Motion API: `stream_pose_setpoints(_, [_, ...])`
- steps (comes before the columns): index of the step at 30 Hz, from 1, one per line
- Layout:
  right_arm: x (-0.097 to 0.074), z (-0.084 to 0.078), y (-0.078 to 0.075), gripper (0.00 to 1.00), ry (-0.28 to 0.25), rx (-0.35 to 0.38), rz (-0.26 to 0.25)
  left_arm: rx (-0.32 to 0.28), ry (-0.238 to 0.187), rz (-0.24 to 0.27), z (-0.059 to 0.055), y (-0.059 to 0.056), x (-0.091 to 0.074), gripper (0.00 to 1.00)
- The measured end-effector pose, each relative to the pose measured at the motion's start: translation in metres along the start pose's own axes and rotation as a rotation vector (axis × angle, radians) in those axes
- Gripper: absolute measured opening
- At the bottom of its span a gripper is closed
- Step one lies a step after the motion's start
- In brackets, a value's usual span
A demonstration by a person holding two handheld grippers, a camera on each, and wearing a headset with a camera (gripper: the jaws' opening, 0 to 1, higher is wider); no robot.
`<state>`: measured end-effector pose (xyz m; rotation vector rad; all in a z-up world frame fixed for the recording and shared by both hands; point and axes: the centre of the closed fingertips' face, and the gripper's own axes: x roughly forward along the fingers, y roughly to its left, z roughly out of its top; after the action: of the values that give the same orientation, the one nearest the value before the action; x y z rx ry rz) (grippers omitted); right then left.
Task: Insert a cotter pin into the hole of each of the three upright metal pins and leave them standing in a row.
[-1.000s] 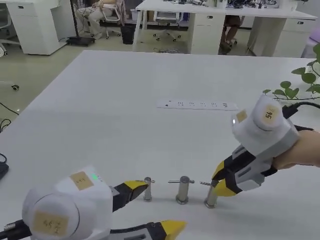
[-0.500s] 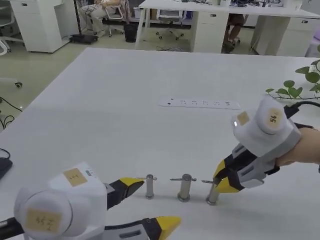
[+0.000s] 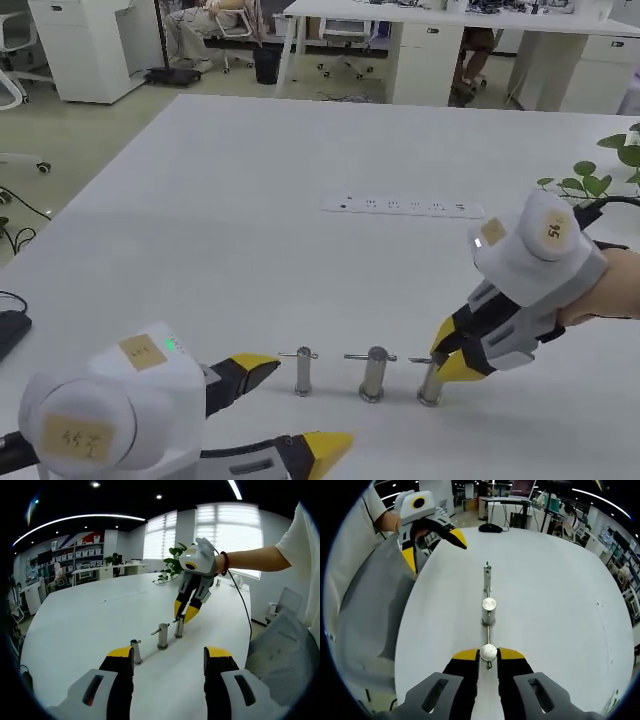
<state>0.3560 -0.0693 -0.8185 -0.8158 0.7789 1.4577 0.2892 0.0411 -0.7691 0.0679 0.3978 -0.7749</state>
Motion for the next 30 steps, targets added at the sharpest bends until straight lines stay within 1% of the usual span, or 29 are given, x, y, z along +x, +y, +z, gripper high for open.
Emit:
stream_pose_setpoints(2, [0.001, -0.002, 0.0, 0.15, 0.009, 0.001, 0.001, 0.0, 0.001, 0.002, 0.0, 0.001, 0.0, 0.56])
stream_pose_setpoints(4, [0.004, -0.008, -0.001, 0.16, 0.027, 0.013, 0.002, -0.001, 0.002, 0.004, -0.001, 0.002, -0.001, 0.57])
stream_pose_setpoints(6, [0.004, -0.011, -0.001, 0.2, 0.027, 0.038, -0.002, -0.001, 0.007, 0.007, -0.001, 0.003, -0.002, 0.57])
stream_pose_setpoints(7, [0.004, -0.01, -0.001, 0.22, 0.015, 0.058, -0.015, 0.0, 0.008, 0.008, -0.002, 0.003, -0.002, 0.57])
stream_pose_setpoints(9, [0.002, -0.009, -0.001, 0.24, -0.005, 0.094, -0.022, -0.001, 0.009, 0.01, -0.002, 0.005, -0.003, 0.58])
stream_pose_setpoints(10, [0.0, -0.007, -0.001, 0.25, -0.027, 0.132, -0.036, -0.003, 0.011, 0.012, -0.002, 0.005, -0.003, 0.59])
stream_pose_setpoints(12, [-0.004, -0.005, -0.001, 0.3, -0.056, 0.181, -0.056, 0.0, 0.013, 0.014, -0.001, 0.007, -0.004, 0.6])
stream_pose_setpoints(13, [-0.007, -0.002, -0.001, 0.34, -0.084, 0.211, -0.071, 0.0, 0.014, 0.014, -0.001, 0.008, -0.005, 0.6])
stream_pose_setpoints(15, [-0.012, 0.0, 0.0, 0.38, -0.105, 0.249, -0.091, -0.005, 0.015, 0.015, 0.0, 0.009, -0.007, 0.61])
stream_pose_setpoints(16, [-0.016, 0.002, 0.001, 0.4, -0.122, 0.271, -0.11, -0.007, 0.014, 0.017, 0.0, 0.009, -0.008, 0.62])
stream_pose_setpoints(17, [-0.018, 0.002, 0.003, 0.42, -0.126, 0.274, -0.115, -0.006, 0.012, 0.019, 0.001, 0.01, -0.009, 0.63])
stream_pose_setpoints(20, [-0.026, 0.004, 0.01, 0.48, -0.159, 0.328, -0.154, -0.011, 0.018, 0.023, 0.001, 0.012, -0.013, 0.65])
stream_pose_setpoints(21, [-0.028, 0.005, 0.012, 0.5, -0.167, 0.336, -0.164, -0.01, 0.019, 0.024, 0.002, 0.012, -0.014, 0.65])
stream_pose_setpoints(22, [-0.032, 0.006, 0.015, 0.51, -0.184, 0.35, -0.18, -0.01, 0.02, 0.025, 0.002, 0.012, -0.015, 0.66])
stream_pose_setpoints(24, [-0.038, 0.008, 0.019, 0.55, -0.225, 0.402, -0.206, -0.009, 0.02, 0.028, 0.003, 0.013, -0.018, 0.68])
stream_pose_setpoints(25, [-0.04, 0.008, 0.018, 0.57, -0.242, 0.426, -0.222, -0.014, 0.022, 0.031, 0.004, 0.014, -0.02, 0.69])
stream_pose_setpoints(27, [-0.046, 0.008, 0.024, 0.6, -0.267, 0.449, -0.248, -0.025, 0.023, 0.041, 0.004, 0.016, -0.024, 0.71])
stream_pose_setpoints(30, [-0.053, 0.006, 0.031, 0.63, -0.3, 0.487, -0.293, -0.028, 0.022, 0.055, 0.004, 0.019, -0.03, 0.72])
